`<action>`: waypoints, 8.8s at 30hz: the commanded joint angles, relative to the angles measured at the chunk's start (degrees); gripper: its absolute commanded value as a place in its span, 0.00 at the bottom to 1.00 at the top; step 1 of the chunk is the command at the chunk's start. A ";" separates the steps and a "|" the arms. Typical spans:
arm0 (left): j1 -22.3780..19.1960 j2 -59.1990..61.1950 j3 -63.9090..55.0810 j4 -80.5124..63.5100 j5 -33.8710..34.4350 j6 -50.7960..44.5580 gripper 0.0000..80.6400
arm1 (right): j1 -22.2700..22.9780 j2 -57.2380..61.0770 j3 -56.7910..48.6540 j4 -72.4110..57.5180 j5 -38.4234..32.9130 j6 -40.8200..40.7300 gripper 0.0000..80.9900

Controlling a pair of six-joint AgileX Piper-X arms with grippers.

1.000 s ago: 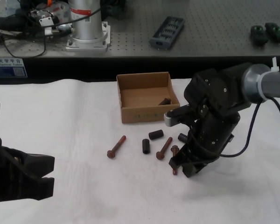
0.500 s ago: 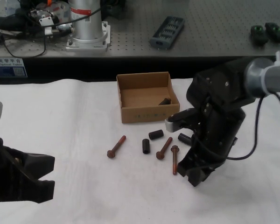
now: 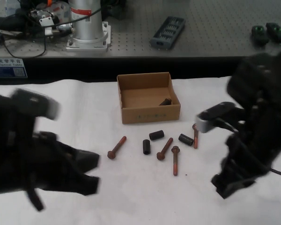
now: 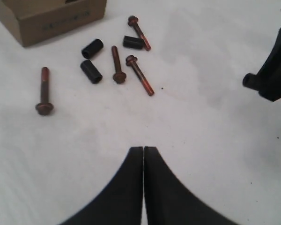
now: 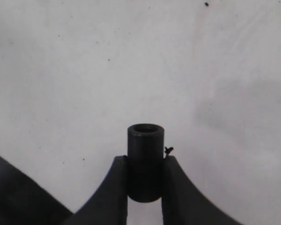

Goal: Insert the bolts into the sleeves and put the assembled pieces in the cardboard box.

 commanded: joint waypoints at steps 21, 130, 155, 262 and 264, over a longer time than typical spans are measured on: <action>-8.94 46.31 -40.45 8.12 -8.00 -0.78 0.30 | -5.69 -21.95 6.35 2.81 -0.82 -0.64 0.03; -0.25 6.73 -15.29 -18.44 13.61 -20.66 0.01 | 4.13 -11.19 6.35 -40.38 -34.33 19.69 0.03; 2.34 5.95 -15.29 -18.44 14.26 -20.66 0.01 | 9.35 -8.73 6.35 -49.91 -31.05 31.18 0.03; 2.35 4.43 -15.29 -21.47 14.05 -21.10 0.01 | 5.50 -8.85 6.35 -52.91 -32.98 32.73 0.03; 2.35 4.43 -15.29 -21.47 14.03 -21.30 0.01 | 5.50 -8.85 6.35 -54.46 -34.42 32.96 0.03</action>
